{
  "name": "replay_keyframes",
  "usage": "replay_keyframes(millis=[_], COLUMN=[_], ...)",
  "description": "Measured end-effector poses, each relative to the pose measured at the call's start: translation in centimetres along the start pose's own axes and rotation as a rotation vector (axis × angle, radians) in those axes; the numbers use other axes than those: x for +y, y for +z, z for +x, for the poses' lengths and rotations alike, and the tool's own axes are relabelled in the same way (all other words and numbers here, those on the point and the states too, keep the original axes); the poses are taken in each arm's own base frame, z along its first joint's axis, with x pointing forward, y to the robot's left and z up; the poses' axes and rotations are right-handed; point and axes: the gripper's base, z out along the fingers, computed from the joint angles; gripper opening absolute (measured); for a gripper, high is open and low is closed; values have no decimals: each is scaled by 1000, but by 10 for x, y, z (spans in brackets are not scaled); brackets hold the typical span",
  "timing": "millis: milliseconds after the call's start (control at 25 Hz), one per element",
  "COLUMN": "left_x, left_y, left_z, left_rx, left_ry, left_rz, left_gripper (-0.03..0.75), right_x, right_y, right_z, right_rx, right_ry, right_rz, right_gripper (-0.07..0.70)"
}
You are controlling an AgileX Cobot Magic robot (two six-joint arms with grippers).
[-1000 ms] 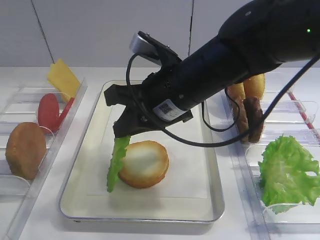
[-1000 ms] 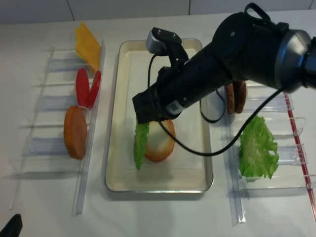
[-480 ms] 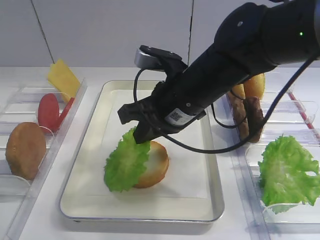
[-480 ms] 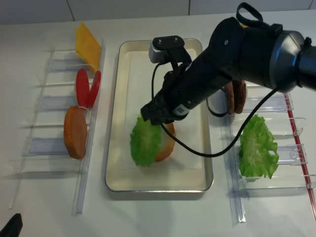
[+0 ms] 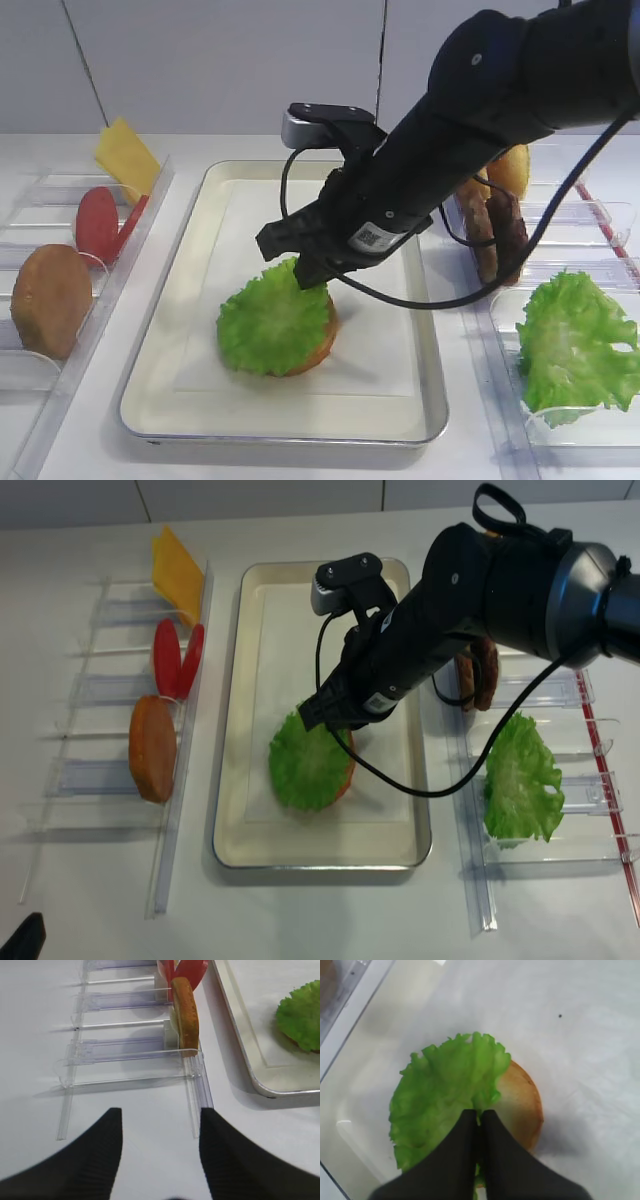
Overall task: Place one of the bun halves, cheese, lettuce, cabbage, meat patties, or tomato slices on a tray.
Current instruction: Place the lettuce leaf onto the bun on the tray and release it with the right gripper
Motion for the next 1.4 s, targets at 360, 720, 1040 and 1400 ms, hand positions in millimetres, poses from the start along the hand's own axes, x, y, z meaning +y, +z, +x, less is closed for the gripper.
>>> replay_keyframes(millis=[360, 720, 1040, 1400], left_x=[0, 0, 0, 0], left_y=[0, 0, 0, 0], left_z=[0, 0, 0, 0], left_rx=[0, 0, 0, 0], left_ry=[0, 0, 0, 0], left_rz=[0, 0, 0, 0], left_gripper=[330, 330, 330, 331], right_x=[-6, -6, -6, 3], right_y=[10, 10, 9, -24], right_z=[4, 3, 4, 0], right_rx=[41, 43, 56, 54], right_ry=[17, 6, -8, -83], right_rz=[21, 24, 29, 72], right_gripper=[62, 87, 381, 465])
